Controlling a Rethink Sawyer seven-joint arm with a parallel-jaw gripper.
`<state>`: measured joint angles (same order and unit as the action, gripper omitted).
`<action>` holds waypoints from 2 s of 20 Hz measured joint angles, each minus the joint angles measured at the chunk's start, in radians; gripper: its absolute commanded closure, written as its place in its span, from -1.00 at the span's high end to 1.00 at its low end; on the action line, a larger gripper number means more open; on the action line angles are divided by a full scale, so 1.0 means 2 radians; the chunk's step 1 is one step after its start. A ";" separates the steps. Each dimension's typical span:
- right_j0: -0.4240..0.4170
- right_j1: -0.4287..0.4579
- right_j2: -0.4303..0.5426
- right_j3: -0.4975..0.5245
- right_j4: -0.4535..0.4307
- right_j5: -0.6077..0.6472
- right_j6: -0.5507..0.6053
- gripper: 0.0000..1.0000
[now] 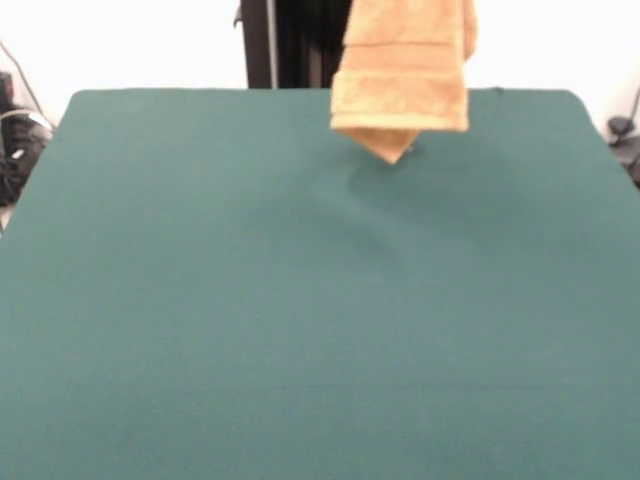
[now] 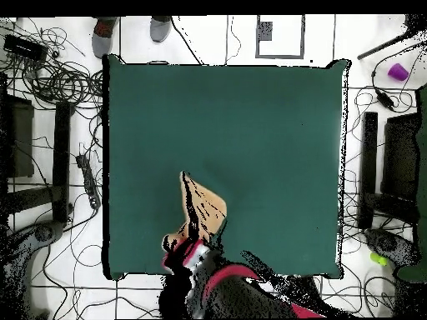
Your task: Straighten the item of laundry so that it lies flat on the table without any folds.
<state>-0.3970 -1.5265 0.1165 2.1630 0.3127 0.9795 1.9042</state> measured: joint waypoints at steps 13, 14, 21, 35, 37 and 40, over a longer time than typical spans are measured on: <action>-0.072 0.055 0.016 -0.017 0.013 -0.143 -0.001 -1.00; -0.077 0.057 0.019 -0.017 0.017 -0.153 -0.002 -1.00; -0.129 0.074 0.062 -0.016 0.051 -0.201 -0.022 -1.00; -0.173 0.111 0.128 -0.016 0.051 -0.221 -0.044 -1.00; -0.172 0.112 0.130 -0.016 0.048 -0.221 -0.044 -1.00; -0.172 0.111 0.134 -0.016 0.046 -0.221 -0.044 -1.00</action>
<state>-0.7403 -1.3037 0.3846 2.1316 0.4055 0.5374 1.8158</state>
